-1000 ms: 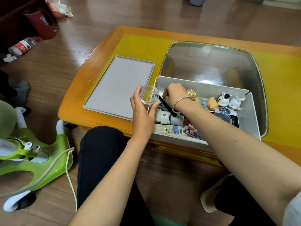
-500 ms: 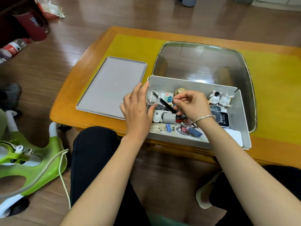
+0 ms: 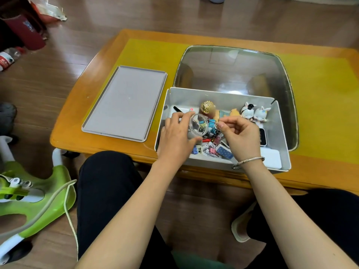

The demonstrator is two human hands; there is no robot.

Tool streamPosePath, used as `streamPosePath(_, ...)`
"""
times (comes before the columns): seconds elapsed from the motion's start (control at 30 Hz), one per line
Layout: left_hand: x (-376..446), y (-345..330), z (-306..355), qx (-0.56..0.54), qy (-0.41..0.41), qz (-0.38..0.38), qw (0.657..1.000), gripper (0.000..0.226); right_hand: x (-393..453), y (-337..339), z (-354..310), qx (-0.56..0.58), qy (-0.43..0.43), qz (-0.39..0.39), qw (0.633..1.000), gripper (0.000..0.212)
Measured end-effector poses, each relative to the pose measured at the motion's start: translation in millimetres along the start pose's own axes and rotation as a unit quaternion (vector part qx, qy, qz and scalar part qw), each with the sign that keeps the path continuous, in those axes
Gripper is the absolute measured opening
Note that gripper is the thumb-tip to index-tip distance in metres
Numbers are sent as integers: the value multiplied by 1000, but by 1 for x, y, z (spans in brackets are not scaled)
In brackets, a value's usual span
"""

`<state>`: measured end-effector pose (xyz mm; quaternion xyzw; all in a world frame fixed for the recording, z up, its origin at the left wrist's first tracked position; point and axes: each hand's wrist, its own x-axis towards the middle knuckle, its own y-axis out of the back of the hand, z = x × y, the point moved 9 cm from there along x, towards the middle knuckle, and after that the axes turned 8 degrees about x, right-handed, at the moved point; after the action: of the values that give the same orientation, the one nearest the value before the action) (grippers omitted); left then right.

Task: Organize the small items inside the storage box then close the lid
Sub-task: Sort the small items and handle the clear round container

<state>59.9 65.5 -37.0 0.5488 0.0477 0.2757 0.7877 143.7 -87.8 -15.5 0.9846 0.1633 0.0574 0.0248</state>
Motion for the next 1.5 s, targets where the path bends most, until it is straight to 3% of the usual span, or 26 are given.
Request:
streamPosePath(0.23,-3,3,5,-16,-35,6,999,72,-4,-18,-13,-95,71,-48,992,13)
streamPosePath(0.33,-1,4,0,-52,-5,4,999,71,1,0,-11,-91,77,6,993,11)
streamPosePath(0.43,1,14,-11,-157,57,33,985,63,12,6,5,-168,38,-12,985,13)
streamPosePath(0.53,-1,17,-26,-283,136,53,948,58,22,-4,18,-272,10,-75,959,19)
streamPosePath(0.67,-3,23,-26,-298,126,84,942,60,31,-32,33,-387,0,-154,909,25)
streamPosePath(0.83,-9,36,-29,-319,113,144,930,64,41,-59,48,-501,19,-230,834,49)
streamPosePath(0.93,-8,36,-28,-320,114,131,931,66,41,-68,55,-510,23,-272,815,38)
streamPosePath(1.07,-8,36,-26,-317,117,122,933,67,46,-61,45,-481,19,-272,833,12)
streamPosePath(1.2,-7,31,-26,-319,125,100,934,64,47,-48,39,-459,24,-267,847,9)
streamPosePath(1.4,-4,25,-25,-235,121,87,961,82,43,-18,20,-293,38,-173,940,12)
streamPosePath(1.5,-2,25,-22,-203,96,83,971,76,42,-7,15,-222,31,-147,963,6)
